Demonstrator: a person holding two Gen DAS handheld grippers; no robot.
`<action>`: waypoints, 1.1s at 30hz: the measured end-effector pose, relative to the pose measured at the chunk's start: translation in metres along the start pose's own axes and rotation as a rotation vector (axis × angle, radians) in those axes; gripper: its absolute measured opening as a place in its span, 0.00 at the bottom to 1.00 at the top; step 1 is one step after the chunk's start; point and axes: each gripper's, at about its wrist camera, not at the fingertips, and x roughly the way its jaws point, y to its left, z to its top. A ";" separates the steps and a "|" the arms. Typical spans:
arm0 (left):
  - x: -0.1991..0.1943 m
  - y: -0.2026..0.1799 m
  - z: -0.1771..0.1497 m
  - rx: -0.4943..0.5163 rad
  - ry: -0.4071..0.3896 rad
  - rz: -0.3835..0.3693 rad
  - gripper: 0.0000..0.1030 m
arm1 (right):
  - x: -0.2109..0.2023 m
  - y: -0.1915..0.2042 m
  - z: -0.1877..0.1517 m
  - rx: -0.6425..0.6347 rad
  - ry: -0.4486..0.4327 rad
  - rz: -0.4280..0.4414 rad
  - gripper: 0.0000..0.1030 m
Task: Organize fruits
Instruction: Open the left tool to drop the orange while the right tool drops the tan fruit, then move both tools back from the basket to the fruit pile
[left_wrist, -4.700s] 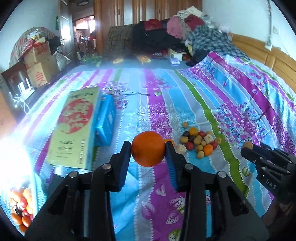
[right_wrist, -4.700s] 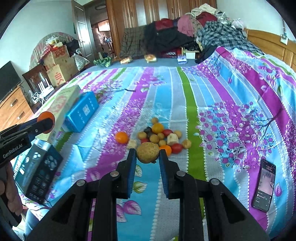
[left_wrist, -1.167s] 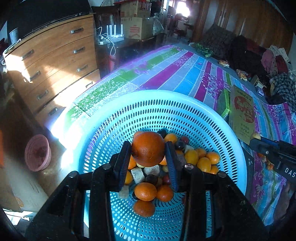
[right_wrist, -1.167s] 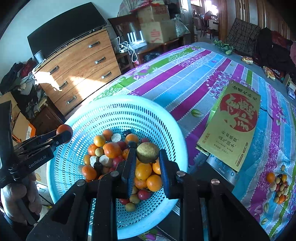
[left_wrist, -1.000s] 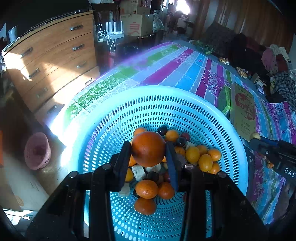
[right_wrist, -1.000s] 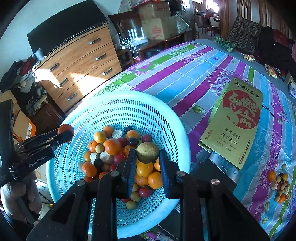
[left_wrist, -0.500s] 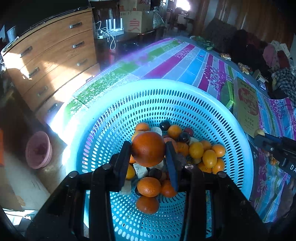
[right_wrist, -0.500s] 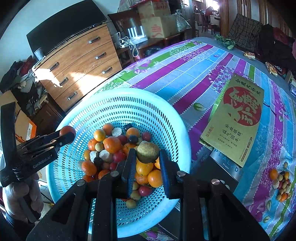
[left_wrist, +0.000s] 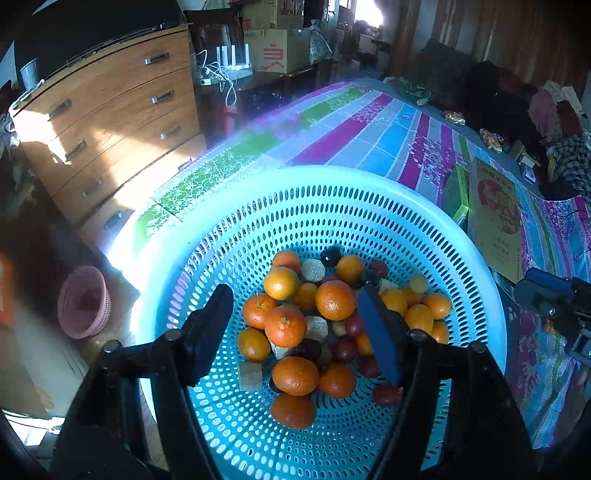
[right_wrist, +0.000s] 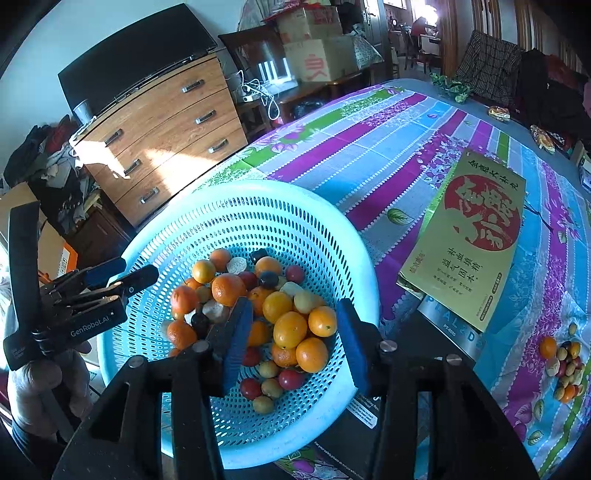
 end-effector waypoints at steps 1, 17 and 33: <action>-0.003 -0.001 0.001 0.001 -0.005 -0.003 0.69 | -0.006 -0.001 -0.003 0.000 -0.017 -0.002 0.50; -0.033 -0.059 0.001 0.013 -0.135 -0.041 0.69 | -0.072 -0.052 -0.155 0.047 -0.047 -0.152 0.53; -0.086 -0.143 -0.010 0.170 -0.224 -0.113 0.81 | -0.143 -0.102 -0.198 0.191 -0.171 -0.188 0.53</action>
